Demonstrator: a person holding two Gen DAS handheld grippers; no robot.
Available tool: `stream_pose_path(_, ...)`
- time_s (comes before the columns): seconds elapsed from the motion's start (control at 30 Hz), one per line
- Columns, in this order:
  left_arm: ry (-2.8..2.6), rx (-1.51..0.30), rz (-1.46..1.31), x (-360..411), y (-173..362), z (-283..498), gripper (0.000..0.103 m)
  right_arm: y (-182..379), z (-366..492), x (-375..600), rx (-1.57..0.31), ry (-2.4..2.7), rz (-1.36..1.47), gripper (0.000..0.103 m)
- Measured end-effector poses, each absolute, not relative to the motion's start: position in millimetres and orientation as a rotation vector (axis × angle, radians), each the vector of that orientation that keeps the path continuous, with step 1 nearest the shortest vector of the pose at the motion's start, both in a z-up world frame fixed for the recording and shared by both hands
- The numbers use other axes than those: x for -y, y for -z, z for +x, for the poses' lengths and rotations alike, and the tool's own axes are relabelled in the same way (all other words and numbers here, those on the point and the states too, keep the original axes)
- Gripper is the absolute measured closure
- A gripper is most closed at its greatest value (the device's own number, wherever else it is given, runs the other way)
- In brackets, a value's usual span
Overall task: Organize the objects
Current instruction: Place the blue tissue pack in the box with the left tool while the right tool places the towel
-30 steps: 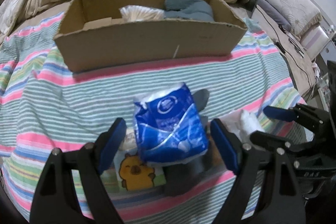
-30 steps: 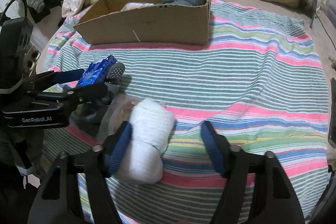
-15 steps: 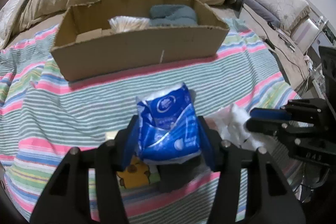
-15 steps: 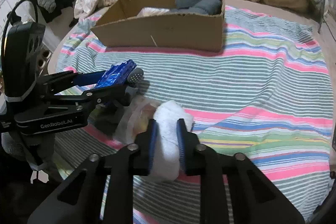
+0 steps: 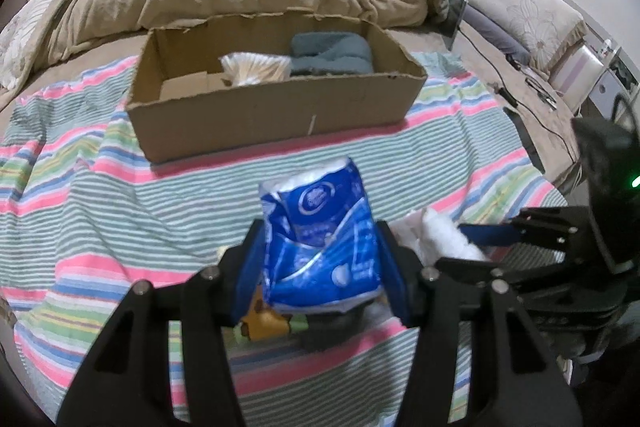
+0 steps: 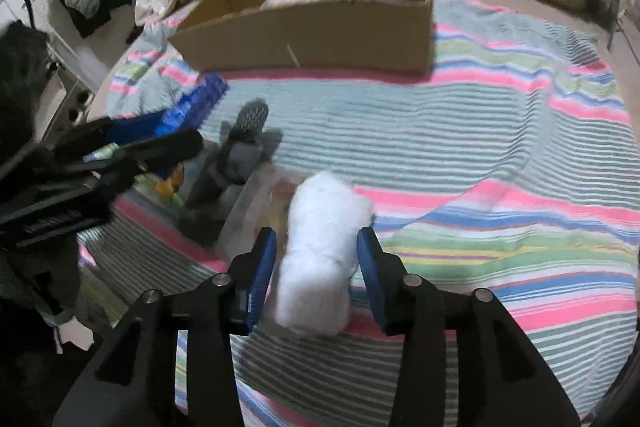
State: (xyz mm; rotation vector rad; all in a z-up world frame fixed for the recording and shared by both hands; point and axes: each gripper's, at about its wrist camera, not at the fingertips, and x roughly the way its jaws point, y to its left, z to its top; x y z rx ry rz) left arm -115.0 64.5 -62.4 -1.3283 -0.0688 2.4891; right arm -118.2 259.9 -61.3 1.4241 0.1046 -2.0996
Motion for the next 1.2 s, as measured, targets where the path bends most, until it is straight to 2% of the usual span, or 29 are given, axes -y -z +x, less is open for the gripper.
stream_pose_path(0.07, -2.493, 0.077, -1.325, -61.5, 60.9, -113.6, 0.049, 67.4, -117.8, -256.7, -0.138, 2.112, 1.434, 0.059)
stream_pose_path(0.13, -2.5, 0.082, -1.319, -58.6, 58.2, -111.5, 0.049, 66.0, -117.8, -259.0, -0.113, 2.111, 1.424, 0.067)
stream_pose_path(0.23, -2.514, 0.09, -1.306, -52.6, 52.3, -109.6, 0.049, 58.3, -116.7, -262.7, -0.098, 2.108, 1.404, 0.069)
stream_pose_path(0.73, -2.633, 0.103, -1.212, -14.0, 18.5, -124.7, 0.048, -6.6, -139.6, -259.9, -0.027, 2.166, 1.223, 0.07)
stream_pose_path(1.2, -2.787, 0.129, -1.186, 5.3, 2.9, -163.3, 0.048, -47.3, -179.6, -227.9, -0.118, 2.3, 1.06, 0.07)
